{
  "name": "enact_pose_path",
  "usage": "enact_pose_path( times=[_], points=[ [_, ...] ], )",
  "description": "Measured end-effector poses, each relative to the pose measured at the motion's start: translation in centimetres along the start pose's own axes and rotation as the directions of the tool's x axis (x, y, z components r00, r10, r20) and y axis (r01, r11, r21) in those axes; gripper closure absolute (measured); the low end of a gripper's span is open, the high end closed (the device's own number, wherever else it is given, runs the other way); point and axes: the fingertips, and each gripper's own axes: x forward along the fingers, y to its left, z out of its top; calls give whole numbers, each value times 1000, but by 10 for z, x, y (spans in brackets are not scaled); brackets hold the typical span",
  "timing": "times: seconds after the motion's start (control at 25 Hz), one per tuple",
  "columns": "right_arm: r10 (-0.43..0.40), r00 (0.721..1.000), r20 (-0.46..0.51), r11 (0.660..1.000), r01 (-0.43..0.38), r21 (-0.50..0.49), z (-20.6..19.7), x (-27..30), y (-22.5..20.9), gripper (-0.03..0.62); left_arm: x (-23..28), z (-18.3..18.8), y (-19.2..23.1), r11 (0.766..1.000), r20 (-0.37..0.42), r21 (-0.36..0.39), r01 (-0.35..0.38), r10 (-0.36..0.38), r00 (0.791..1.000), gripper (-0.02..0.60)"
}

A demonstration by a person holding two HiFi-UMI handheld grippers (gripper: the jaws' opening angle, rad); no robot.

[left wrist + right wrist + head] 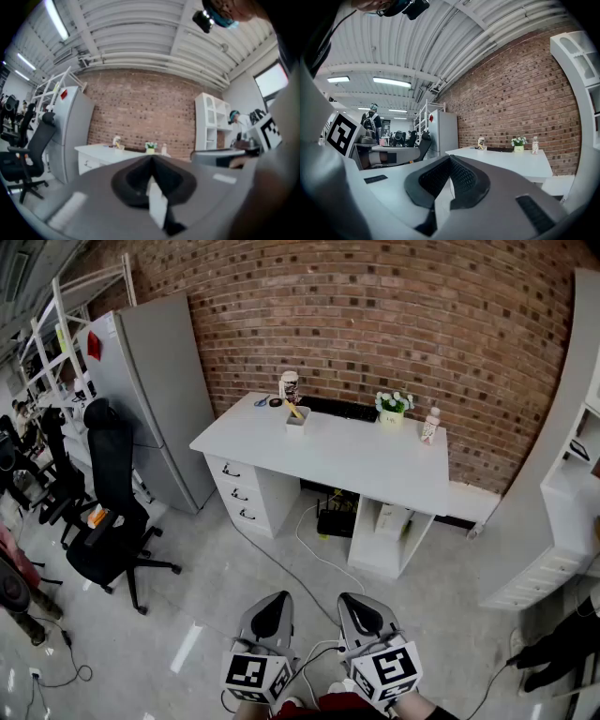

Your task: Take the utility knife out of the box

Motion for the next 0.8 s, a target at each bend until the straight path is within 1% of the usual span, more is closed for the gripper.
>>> enact_pose_path(
  times=[0.28,0.44,0.56,0.8],
  points=[
    [2,1000,-5,1000,-2,4,-2,7,-27,586,20,-3,-4,1000,-8,-9,-18,18,1000,580],
    [10,1000,20,1000,-10,17,2,9,-40,586,27,-6,0,999,-17,-22,-35,35,999,580],
    [5,999,36,1000,-6,31,1,12,-50,586,31,-10,5,998,-23,-15,-57,57,998,580],
    [9,999,53,1000,-10,18,2,11,-75,586,44,-11,9,995,-13,-13,-101,101,995,580]
  ],
)
